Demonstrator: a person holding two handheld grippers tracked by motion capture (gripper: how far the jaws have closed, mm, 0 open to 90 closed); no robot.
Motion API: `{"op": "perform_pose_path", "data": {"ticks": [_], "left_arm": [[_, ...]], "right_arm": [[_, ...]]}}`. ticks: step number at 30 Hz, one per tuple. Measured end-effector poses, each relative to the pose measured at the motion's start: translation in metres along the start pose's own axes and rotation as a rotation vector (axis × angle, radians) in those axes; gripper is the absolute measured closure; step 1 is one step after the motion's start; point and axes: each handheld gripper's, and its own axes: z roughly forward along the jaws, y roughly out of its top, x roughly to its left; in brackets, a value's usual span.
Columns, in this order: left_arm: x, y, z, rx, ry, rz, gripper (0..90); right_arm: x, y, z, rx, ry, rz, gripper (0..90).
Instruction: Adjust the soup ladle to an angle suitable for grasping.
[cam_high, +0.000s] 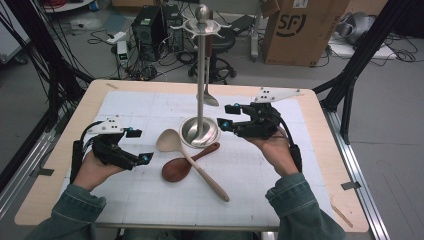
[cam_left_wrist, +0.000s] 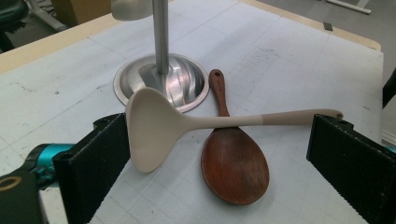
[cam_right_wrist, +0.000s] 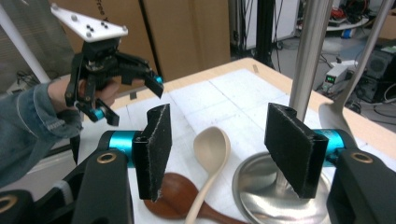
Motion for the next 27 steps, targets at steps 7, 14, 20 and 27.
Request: {"op": "perform_pose_path", "data": {"ticks": [7,14,20,27], "left_arm": [[0.000,-0.002,0.002,0.003,0.003,0.000,6.6],[-0.001,-0.002,0.003,0.005,-0.001,0.007,6.6],[-0.001,-0.002,0.003,0.003,0.001,0.008,6.6],[-0.001,-0.002,0.003,0.005,-0.001,0.008,6.6]], "right_arm": [[0.008,-0.018,0.001,0.043,-0.034,-0.008,38.2],[0.012,-0.041,0.003,0.064,-0.039,0.006,38.1],[0.015,-0.056,0.004,0.074,-0.043,0.013,38.0],[0.024,-0.073,0.009,0.102,-0.053,0.014,38.0]]}}
